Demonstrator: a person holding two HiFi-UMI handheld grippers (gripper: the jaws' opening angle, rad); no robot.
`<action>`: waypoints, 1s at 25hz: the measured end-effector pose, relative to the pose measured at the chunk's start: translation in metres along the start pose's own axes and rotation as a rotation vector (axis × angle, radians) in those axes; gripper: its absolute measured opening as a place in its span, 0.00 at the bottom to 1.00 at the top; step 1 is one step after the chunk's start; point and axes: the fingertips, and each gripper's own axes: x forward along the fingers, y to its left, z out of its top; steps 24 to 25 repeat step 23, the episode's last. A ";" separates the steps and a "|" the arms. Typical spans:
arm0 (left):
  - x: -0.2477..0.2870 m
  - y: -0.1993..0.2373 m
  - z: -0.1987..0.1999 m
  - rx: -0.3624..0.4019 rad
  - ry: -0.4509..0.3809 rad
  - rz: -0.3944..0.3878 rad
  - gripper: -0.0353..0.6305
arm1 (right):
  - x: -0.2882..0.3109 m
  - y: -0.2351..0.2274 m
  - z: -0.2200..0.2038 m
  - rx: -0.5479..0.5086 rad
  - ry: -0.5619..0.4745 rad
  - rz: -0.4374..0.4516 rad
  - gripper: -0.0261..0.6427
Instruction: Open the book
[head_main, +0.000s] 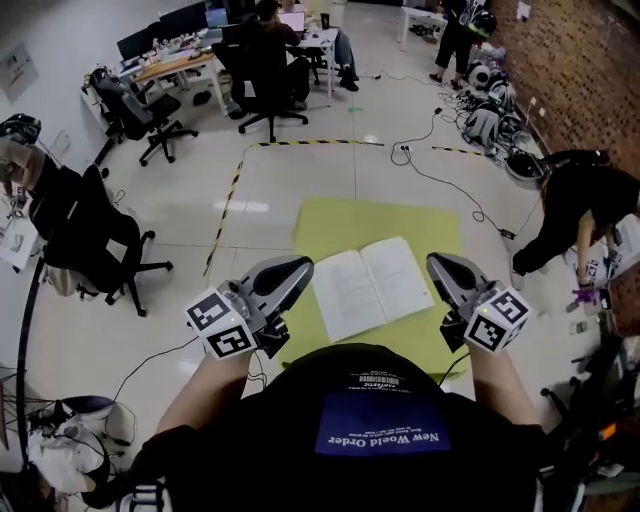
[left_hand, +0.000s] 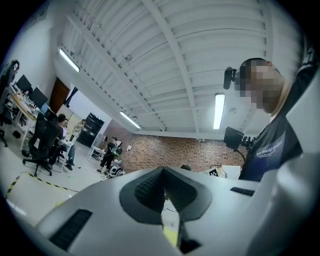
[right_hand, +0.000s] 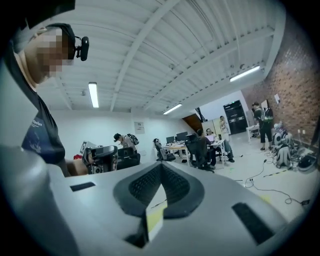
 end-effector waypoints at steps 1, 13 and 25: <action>0.000 0.000 -0.001 -0.001 0.001 -0.002 0.06 | 0.001 0.000 -0.005 0.010 0.013 0.003 0.02; -0.001 0.005 -0.006 -0.017 0.006 0.000 0.06 | 0.015 -0.001 -0.014 -0.024 0.070 0.028 0.02; 0.000 0.008 -0.009 -0.025 0.014 0.003 0.06 | 0.020 -0.002 -0.015 -0.047 0.088 0.045 0.02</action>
